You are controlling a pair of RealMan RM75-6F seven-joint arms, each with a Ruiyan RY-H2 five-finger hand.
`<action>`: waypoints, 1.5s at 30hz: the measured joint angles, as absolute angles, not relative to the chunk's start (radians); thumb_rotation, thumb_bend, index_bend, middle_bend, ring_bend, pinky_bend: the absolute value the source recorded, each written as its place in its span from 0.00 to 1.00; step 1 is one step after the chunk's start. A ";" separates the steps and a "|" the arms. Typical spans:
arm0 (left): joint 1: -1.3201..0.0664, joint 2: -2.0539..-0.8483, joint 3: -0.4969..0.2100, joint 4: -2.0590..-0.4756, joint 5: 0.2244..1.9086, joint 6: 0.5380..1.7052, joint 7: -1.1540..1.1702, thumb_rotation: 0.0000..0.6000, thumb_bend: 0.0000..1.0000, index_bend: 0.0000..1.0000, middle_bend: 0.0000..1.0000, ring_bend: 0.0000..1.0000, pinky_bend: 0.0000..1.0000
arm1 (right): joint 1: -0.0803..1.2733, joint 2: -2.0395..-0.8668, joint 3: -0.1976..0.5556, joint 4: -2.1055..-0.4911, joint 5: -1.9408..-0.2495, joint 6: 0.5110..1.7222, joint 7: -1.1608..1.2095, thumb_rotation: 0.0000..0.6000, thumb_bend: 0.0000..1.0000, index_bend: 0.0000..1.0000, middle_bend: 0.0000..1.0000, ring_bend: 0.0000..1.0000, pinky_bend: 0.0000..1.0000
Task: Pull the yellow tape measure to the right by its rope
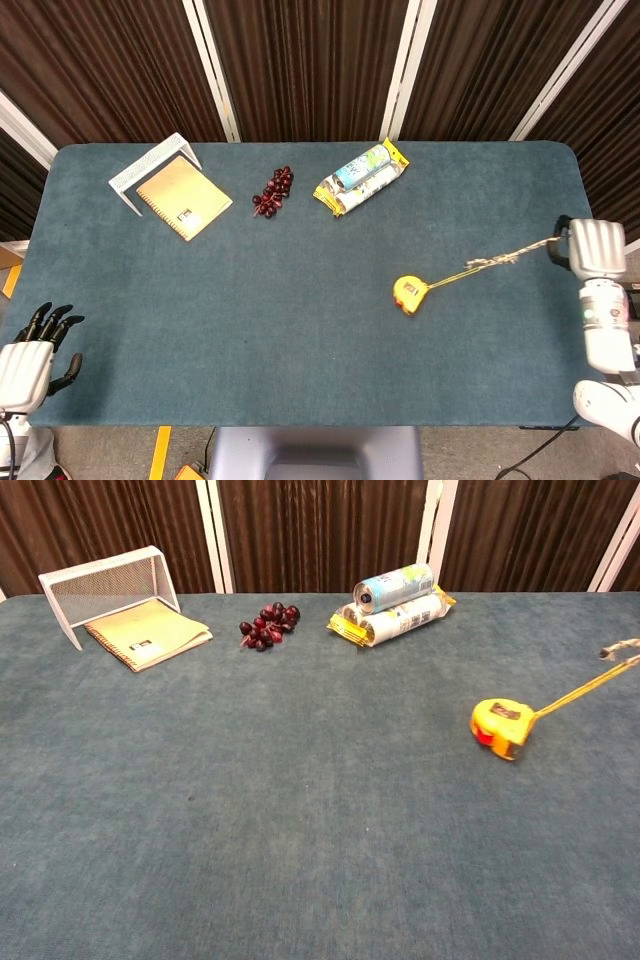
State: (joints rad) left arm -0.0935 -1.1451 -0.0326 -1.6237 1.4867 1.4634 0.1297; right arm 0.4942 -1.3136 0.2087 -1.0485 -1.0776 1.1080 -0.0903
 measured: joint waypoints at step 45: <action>-0.086 -1.145 -0.035 -1.624 1.489 1.491 0.146 1.00 0.44 0.23 0.14 0.05 0.31 | 0.191 -1.249 0.017 -1.502 -1.599 1.633 -0.017 1.00 0.03 0.02 0.03 0.00 0.17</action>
State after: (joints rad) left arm -0.0865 -1.1449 -0.0348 -1.6244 1.4890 1.4908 0.1462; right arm 0.1913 -1.2494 0.0170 -1.5021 -1.5988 1.6331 -0.0174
